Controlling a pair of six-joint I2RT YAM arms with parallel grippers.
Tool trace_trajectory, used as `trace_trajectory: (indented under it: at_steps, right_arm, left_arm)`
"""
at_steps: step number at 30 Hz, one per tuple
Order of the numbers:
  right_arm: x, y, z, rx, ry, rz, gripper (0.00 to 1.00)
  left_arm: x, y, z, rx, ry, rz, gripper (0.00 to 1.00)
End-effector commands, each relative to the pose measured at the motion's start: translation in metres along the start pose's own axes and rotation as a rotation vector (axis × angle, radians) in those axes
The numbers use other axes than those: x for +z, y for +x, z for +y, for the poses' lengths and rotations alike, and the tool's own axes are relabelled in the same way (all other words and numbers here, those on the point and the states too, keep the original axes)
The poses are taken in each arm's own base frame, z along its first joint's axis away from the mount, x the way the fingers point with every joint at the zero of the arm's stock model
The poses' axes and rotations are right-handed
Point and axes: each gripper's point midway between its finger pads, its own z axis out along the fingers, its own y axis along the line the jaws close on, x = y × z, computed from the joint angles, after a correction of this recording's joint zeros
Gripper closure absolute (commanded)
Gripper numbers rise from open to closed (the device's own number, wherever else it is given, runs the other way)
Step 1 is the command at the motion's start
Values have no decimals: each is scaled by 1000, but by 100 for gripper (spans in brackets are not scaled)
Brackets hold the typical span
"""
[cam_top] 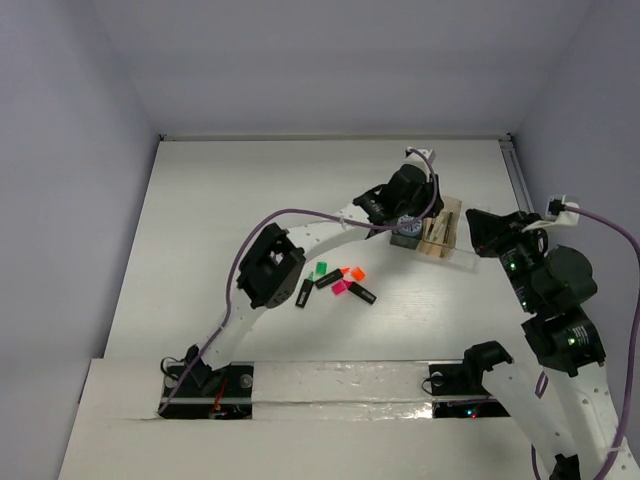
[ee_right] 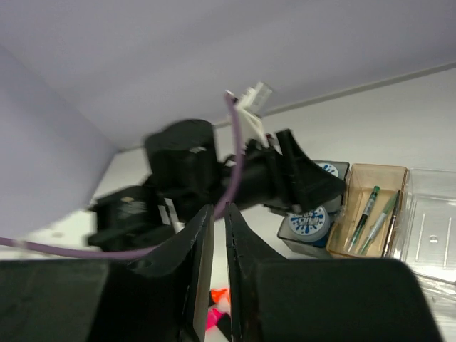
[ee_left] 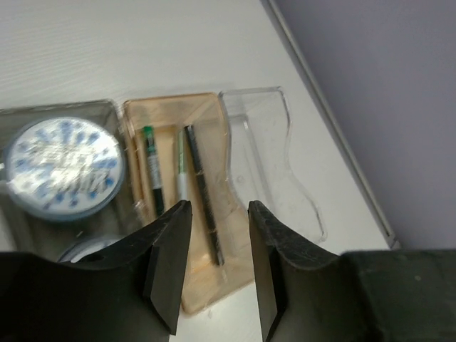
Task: Sort the stationery into containers
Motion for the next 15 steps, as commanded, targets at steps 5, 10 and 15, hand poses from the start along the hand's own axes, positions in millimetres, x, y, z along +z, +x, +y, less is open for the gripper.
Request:
trace_trajectory:
  at_steps: [5,10,15]
  right_arm:
    - [22,59,-4,-73,-53,204,83]
    - [34,106,4,-48,-148,364,83]
    - [33,174,21,14,-283,594,83]
  left_arm:
    - [-148,-102,-18,102,-49,-294,75]
    - [-224,-81,19,68,-132,-313,80]
    - [-278,-30,79,54,-309,-245,83]
